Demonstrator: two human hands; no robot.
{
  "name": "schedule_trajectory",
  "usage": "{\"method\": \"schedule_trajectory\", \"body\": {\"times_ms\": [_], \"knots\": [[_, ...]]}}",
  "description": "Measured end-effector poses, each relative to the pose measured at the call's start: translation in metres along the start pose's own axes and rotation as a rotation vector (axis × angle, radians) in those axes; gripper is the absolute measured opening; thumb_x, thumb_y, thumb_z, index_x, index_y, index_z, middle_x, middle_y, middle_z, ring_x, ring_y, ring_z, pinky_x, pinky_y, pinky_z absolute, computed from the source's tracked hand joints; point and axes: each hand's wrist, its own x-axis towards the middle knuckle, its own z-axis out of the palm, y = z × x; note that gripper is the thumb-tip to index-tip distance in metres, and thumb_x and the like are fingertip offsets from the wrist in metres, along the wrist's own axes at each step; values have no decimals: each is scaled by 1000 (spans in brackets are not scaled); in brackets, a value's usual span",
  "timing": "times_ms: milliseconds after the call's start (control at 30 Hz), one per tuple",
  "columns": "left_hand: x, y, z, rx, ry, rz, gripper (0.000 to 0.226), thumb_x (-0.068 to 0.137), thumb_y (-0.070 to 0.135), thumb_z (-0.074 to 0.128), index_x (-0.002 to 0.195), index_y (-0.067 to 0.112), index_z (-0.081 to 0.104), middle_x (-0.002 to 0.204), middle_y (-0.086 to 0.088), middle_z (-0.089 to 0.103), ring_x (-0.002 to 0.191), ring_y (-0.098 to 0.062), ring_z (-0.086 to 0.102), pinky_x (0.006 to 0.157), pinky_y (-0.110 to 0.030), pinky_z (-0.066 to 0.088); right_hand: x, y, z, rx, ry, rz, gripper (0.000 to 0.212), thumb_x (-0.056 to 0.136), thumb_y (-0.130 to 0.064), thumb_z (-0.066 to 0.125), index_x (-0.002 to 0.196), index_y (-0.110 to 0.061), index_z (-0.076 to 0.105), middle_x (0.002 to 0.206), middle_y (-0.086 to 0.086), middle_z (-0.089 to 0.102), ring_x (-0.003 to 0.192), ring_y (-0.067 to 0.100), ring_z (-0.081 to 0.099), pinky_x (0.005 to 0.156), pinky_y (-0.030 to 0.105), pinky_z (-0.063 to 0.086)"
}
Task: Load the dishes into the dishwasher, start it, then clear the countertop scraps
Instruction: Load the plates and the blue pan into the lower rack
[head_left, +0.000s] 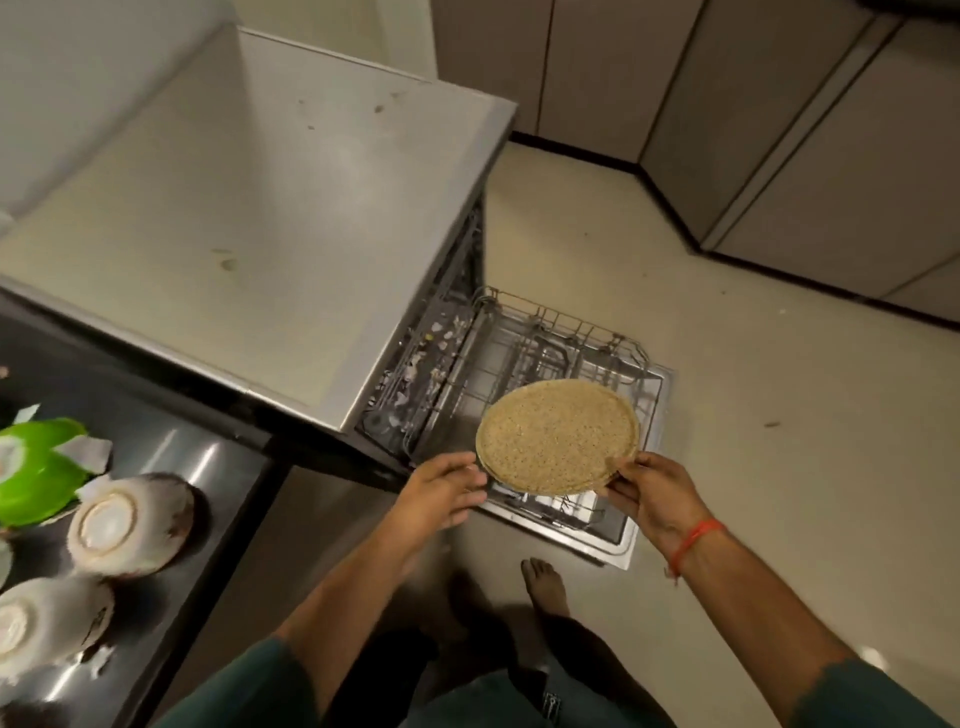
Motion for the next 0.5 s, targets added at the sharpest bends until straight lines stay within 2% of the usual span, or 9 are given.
{"method": "schedule_trajectory", "body": {"times_ms": [67,167,233,333,500], "knots": [[11,-5,2,32,-40,-39,25,103,22,60,129,23,62,116,-1,75,100,-14,74,88,-31,52,1,9,-5,20,38,7,8,98,8,53,97,6,61,97,20,70,79,27,71,57,27,61],[23,-8,8,71,-59,-94,26,105,21,57,130,21,60,118,-3,73,105,-17,71,85,-29,51,7,17,-19,58,90,43,23,91,10,62,113,15,59,108,26,71,85,31,73,60,28,61],[29,-9,13,103,-58,-117,27,105,22,57,132,20,58,121,-5,72,109,-19,70,84,-29,51,9,22,-27,82,110,86,26,87,12,65,112,15,59,112,28,70,86,34,73,61,29,61],[40,-11,26,161,-58,-140,28,104,24,57,133,20,58,120,-5,72,110,-20,69,87,-30,50,15,30,-40,91,118,138,18,87,14,62,104,8,62,111,25,70,80,28,72,57,28,60],[60,-20,50,214,-25,-184,27,104,27,58,131,22,59,118,-4,71,109,-21,70,94,-36,52,41,40,-58,80,106,259,30,88,12,56,118,12,59,109,25,70,83,29,70,58,30,62]]}}
